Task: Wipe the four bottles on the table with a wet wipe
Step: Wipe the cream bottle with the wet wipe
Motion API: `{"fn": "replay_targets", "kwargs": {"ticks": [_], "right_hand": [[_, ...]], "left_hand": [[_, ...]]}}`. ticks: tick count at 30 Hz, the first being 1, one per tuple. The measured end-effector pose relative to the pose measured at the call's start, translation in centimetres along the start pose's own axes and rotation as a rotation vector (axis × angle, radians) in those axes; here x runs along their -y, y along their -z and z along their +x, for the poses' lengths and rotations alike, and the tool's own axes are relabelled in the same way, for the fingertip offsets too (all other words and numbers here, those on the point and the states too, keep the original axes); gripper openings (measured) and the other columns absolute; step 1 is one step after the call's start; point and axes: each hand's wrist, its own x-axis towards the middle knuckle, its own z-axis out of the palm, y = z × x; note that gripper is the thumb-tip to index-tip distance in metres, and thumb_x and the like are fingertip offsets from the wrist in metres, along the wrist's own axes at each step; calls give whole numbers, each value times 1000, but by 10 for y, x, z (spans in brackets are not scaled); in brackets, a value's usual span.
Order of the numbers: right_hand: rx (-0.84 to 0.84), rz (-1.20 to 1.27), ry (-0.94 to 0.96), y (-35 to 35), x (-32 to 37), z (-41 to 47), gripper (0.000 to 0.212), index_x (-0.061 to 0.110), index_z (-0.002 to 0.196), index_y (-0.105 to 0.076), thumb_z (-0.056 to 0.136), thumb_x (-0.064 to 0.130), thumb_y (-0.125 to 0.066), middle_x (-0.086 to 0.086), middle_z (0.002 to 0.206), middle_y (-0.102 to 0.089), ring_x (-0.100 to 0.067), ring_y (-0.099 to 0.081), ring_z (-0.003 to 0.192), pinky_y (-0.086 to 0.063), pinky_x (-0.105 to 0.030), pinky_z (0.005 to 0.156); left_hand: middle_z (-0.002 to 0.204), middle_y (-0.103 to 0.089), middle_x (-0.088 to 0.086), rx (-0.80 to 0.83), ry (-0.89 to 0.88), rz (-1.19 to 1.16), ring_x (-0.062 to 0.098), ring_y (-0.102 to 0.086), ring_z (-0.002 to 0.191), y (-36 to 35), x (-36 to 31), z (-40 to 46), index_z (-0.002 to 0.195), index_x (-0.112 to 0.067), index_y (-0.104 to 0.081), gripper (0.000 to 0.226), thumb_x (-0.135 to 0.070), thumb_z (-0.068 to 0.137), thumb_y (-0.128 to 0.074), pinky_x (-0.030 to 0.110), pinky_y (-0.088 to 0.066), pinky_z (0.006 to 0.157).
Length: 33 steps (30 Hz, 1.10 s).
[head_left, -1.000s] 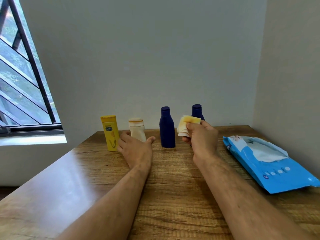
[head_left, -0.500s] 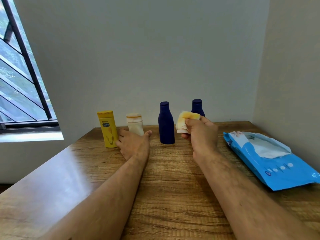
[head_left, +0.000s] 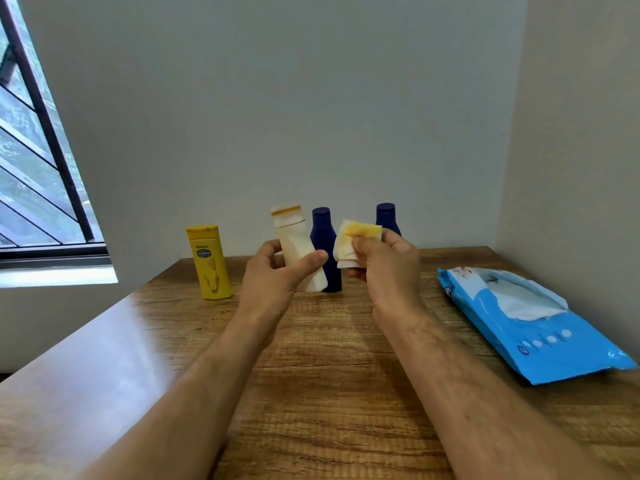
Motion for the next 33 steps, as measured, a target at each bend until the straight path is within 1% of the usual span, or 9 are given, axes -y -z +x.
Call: {"fn": "replay_targets", "kwargs": {"ticks": [7, 9, 12, 16, 19, 23, 27, 30, 33], "right_hand": [[50, -76, 78, -2, 0, -4, 19, 28, 83, -69, 93, 12, -65, 8, 82, -71, -8, -69, 74, -60, -27, 60], [47, -110, 108, -1, -1, -4, 18, 30, 86, -69, 93, 14, -65, 9, 85, -72, -8, -70, 78, -60, -24, 59], [80, -203, 219, -1, -1, -7, 18, 35, 86, -69, 94, 19, -65, 11, 84, -73, -4, -70, 79, -58, -21, 61], [188, -408, 410, -4, -5, -15, 11, 26, 97, -75, 95, 21, -65, 11, 84, -73, 1, -67, 79, -53, -14, 62], [282, -633, 555, -5, -13, -17, 23, 24, 117, -73, 96, 23, -62, 9, 104, -74, -2, -67, 92, -58, -23, 78], [233, -696, 685, -6, -16, -17, 29, 19, 123, -70, 97, 17, -60, 3, 114, -73, -9, -66, 99, -58, -33, 87], [131, -673, 799, -2, -10, -16, 28, 14, 122, -70, 96, 11, -60, 0, 112, -73, -8, -65, 99, -56, -24, 87], [243, -763, 784, -4, -15, -15, 27, 14, 118, -73, 94, 9, -62, 1, 114, -70, -9, -63, 103, -55, -26, 92], [369, -797, 693, -6, -17, -16, 25, 16, 115, -75, 92, 10, -64, 7, 107, -64, -4, -59, 96, -51, -15, 86]], "left_hand": [[107, -70, 2, 66, -7, -34, 17, -69, 92, 5, 5, -9, 121, -24, -58, 49, -26, 79, -82, 34, -58, 71], [107, -68, 6, 78, 56, -132, 19, -68, 90, 5, 2, -11, 123, -21, -57, 54, -22, 76, -84, 34, -58, 66], [111, -69, 13, 100, 200, -384, 26, -73, 93, 7, 0, -13, 125, -17, -56, 65, -30, 68, -83, 43, -62, 70], [112, -74, 16, 139, 298, -531, 33, -73, 103, 8, 0, -11, 123, -18, -63, 58, -64, 91, -51, 50, -60, 80], [116, -74, 18, 167, 342, -633, 33, -72, 106, 6, 3, -8, 127, -17, -62, 68, -67, 100, -25, 52, -57, 88], [108, -76, 17, 178, 349, -641, 30, -75, 98, 2, 6, -9, 128, -14, -60, 54, -52, 106, -29, 52, -61, 79], [106, -76, 18, 195, 363, -634, 30, -76, 94, 0, 8, -8, 125, -13, -61, 48, -48, 106, -33, 52, -62, 72], [111, -75, 20, 183, 374, -651, 33, -74, 101, 0, 9, -7, 129, -11, -58, 48, -47, 106, -36, 54, -60, 81], [117, -72, 22, 150, 348, -652, 34, -71, 108, 2, 12, -2, 134, -9, -55, 51, -47, 106, -37, 54, -58, 88]]}}
